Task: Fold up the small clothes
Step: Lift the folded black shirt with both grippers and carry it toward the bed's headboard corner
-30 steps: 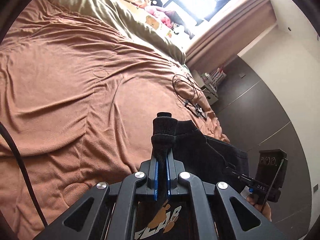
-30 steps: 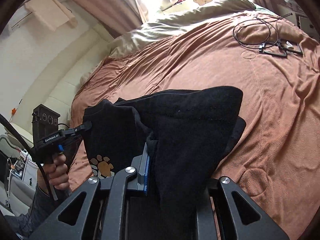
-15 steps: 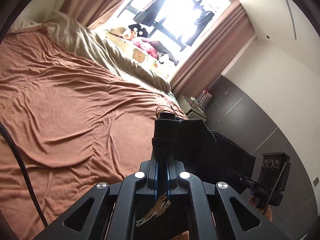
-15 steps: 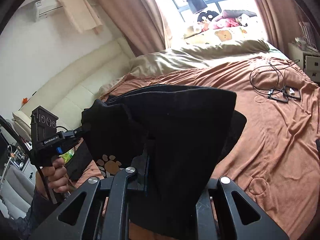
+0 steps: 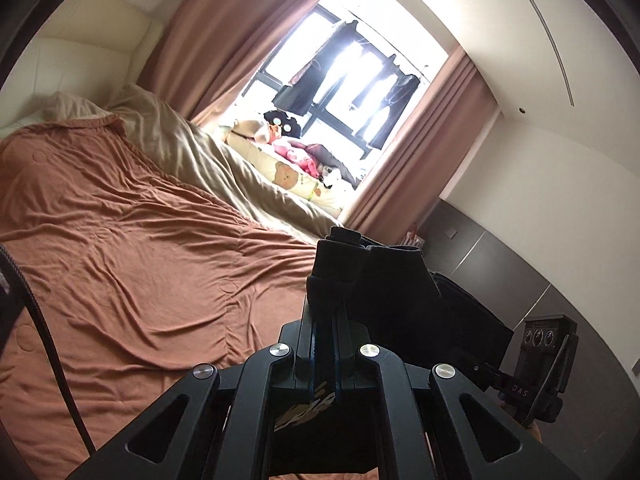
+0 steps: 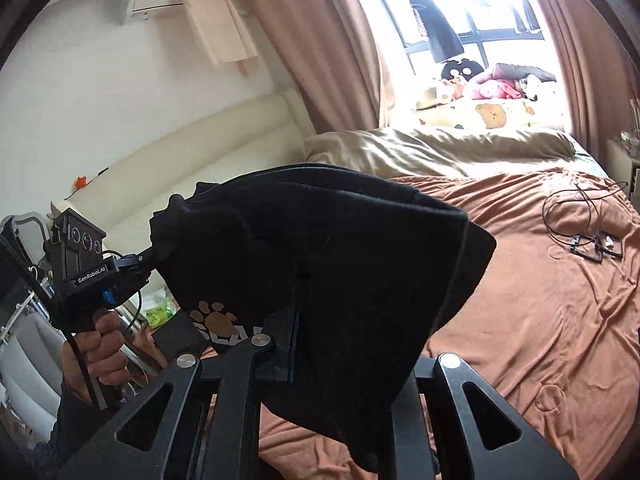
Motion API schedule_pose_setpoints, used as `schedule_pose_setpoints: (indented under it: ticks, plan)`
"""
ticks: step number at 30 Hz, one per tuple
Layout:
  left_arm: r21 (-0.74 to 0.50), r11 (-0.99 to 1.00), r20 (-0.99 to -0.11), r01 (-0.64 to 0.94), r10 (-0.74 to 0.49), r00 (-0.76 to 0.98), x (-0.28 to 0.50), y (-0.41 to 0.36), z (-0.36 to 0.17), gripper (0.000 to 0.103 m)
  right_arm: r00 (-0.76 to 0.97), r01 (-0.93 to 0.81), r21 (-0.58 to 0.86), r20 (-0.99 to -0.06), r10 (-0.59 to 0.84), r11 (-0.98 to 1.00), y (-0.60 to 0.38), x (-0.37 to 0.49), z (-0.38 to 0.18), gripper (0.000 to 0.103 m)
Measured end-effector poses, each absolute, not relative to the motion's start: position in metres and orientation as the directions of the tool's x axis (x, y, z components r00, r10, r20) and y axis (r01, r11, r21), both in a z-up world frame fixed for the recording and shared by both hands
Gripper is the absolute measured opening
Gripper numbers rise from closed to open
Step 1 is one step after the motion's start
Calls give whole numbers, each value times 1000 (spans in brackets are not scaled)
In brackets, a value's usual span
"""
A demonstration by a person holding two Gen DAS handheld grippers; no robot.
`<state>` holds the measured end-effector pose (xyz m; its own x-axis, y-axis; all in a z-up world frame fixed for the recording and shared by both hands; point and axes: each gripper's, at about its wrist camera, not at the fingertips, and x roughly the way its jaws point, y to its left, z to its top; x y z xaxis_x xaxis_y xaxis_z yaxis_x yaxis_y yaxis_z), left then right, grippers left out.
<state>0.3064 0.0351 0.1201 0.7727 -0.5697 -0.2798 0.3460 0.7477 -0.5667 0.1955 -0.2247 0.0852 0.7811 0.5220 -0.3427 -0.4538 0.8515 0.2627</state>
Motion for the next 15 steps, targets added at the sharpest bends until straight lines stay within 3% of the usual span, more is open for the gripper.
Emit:
schedule_pose_setpoints:
  ticks: [15]
  plan:
    - [-530, 823, -277, 206, -397, 875, 260, 176, 144, 5, 664, -636, 229, -325, 673, 737, -150, 245, 81, 11]
